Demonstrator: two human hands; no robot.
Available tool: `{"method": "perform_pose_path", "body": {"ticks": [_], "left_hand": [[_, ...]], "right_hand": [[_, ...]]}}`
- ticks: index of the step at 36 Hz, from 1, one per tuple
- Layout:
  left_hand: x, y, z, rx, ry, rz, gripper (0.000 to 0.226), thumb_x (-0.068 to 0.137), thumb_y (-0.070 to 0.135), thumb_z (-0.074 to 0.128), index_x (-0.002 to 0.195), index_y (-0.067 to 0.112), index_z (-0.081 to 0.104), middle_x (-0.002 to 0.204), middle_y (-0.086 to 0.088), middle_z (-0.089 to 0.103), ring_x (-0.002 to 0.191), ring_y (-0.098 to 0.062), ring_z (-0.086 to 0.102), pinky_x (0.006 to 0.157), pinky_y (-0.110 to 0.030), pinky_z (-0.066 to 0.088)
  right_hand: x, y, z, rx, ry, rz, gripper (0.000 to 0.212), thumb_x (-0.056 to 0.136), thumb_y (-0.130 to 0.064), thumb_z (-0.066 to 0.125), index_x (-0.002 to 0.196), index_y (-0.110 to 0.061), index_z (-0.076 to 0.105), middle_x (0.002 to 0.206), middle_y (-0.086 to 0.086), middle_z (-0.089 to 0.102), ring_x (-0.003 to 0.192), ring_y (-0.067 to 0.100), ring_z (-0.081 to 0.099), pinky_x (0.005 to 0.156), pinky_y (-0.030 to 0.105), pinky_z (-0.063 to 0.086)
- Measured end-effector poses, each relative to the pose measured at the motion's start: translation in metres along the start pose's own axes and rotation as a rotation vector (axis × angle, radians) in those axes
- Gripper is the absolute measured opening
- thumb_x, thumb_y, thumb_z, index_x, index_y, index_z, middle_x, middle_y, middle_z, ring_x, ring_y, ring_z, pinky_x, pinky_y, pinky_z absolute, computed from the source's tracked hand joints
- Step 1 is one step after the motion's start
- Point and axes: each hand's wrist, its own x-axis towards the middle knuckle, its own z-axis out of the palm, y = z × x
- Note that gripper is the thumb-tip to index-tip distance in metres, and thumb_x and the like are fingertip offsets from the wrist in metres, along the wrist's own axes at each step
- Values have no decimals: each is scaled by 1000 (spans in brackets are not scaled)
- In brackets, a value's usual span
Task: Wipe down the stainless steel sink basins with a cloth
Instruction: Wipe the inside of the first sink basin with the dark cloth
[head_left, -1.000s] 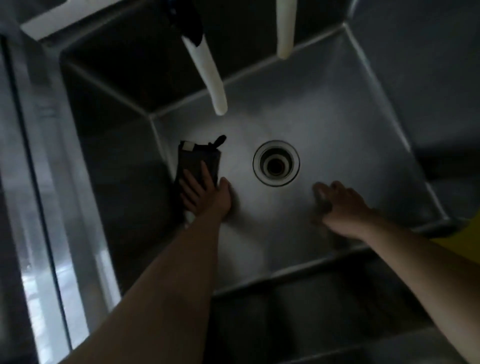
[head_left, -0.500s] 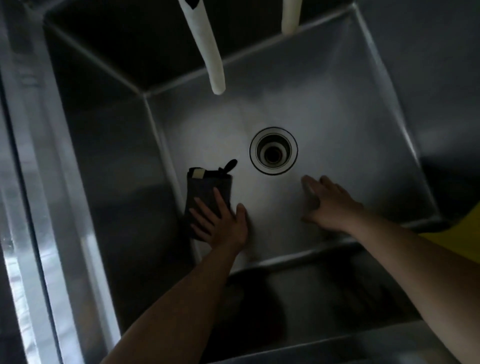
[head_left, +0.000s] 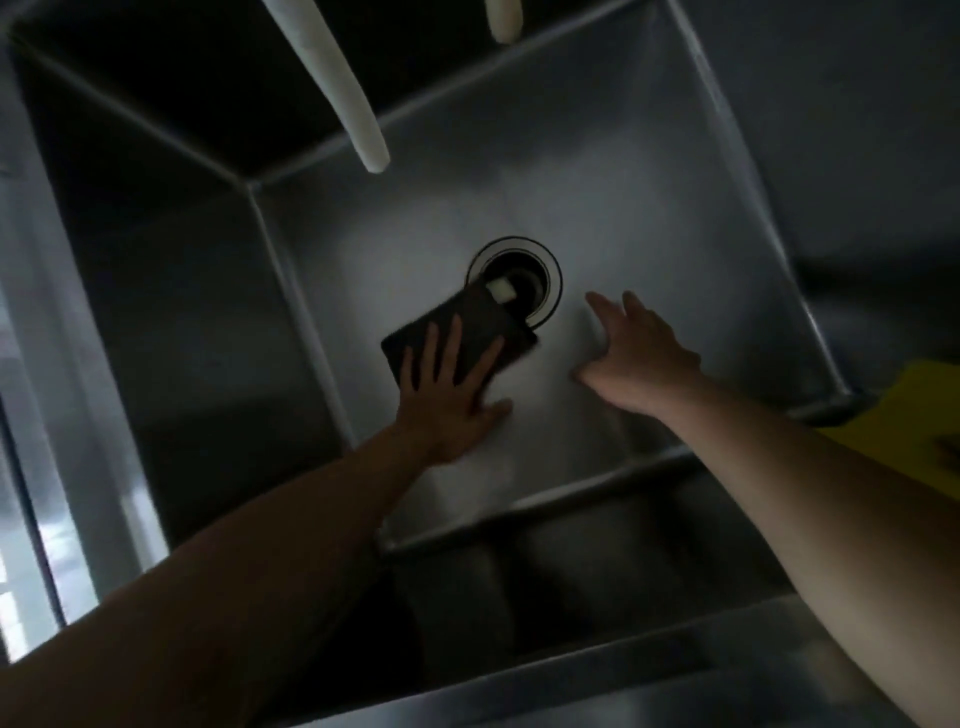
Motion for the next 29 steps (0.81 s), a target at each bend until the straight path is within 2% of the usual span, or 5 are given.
{"method": "perform_pose_path", "body": {"ticks": [4, 9, 19, 25, 29], "left_hand": [[-65, -15, 14, 225, -22, 473, 55, 94, 50, 40, 148, 39, 36, 158, -16, 25, 143, -45, 22, 109, -65, 29], [-80, -66, -5, 447, -117, 917, 47, 95, 49, 40, 142, 46, 44, 151, -6, 43, 138, -38, 38, 105, -65, 35], [-49, -5, 7, 355, -15, 886, 44, 100, 45, 28, 140, 46, 46, 151, -8, 41, 138, -38, 39, 106, -63, 35], [11, 93, 13, 183, 9, 664, 52, 96, 50, 39, 147, 50, 29, 163, -6, 15, 149, -37, 7, 116, -61, 4], [63, 141, 6, 16, 49, 351, 56, 98, 52, 26, 151, 45, 12, 164, -2, -7, 149, -31, -17, 117, -59, -8]], "right_hand": [[-1, 2, 0, 7, 3, 22, 88, 84, -43, 61, 152, -46, 5, 165, -8, -2, 151, 26, 6, 114, 63, 17], [-4, 2, 7, -89, -82, 52, 91, 85, -39, 62, 152, -45, 1, 165, -5, -6, 151, 29, 0, 112, 67, 14], [0, -7, -15, 23, 142, 39, 86, 87, -28, 55, 153, -44, 2, 165, -3, -9, 152, 27, -4, 114, 64, 12], [8, 6, -34, 154, 241, 101, 89, 85, -26, 61, 153, -45, 7, 165, -5, -8, 152, 26, 1, 113, 61, 16], [9, 12, -40, 266, 371, 177, 81, 89, -31, 57, 154, -43, 9, 166, -2, -5, 151, 28, 3, 117, 60, 14]]}}
